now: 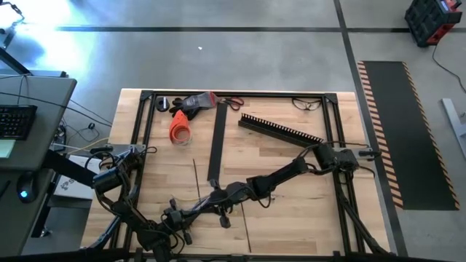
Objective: Ziptie cables
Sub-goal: Wrap the black zip tie on the cables
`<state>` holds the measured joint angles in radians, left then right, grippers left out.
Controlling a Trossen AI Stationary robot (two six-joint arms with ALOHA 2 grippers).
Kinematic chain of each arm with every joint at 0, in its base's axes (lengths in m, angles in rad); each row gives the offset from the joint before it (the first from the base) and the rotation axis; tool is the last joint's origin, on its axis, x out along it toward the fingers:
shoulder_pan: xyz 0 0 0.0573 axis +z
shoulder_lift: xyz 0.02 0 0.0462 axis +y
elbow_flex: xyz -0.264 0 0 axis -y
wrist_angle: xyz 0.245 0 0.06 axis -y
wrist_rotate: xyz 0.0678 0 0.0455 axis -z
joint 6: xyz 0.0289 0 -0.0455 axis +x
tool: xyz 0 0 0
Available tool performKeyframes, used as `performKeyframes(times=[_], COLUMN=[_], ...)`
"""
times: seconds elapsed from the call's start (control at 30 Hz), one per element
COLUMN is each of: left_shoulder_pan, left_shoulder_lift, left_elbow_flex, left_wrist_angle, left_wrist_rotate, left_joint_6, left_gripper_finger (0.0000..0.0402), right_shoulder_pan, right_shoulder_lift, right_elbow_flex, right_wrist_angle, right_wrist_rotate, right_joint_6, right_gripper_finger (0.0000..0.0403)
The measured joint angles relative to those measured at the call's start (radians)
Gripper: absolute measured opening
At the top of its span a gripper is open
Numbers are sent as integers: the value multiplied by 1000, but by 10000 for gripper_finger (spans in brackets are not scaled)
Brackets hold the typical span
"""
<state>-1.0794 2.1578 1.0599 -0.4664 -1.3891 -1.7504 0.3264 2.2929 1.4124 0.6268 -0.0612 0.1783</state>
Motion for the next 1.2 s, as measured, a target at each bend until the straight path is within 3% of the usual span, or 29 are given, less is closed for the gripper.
performKeyframes(times=[0.4,0.7,1.2], left_shoulder_pan=[0,0,7], left_shoulder_lift=[-16,-66,-66], left_elbow_flex=[0,23,15], left_wrist_angle=[1,2,-11], left_wrist_rotate=[-31,-30,-5], left_joint_6=[-79,66,81], left_gripper_finger=[0,0,0], right_shoulder_pan=[0,0,-7], right_shoulder_lift=[0,0,-2], right_elbow_flex=[0,0,0], right_wrist_angle=[-2,-3,-27], right_wrist_rotate=[0,0,35], right_joint_6=[0,0,3], right_gripper_finger=[18,19,18])
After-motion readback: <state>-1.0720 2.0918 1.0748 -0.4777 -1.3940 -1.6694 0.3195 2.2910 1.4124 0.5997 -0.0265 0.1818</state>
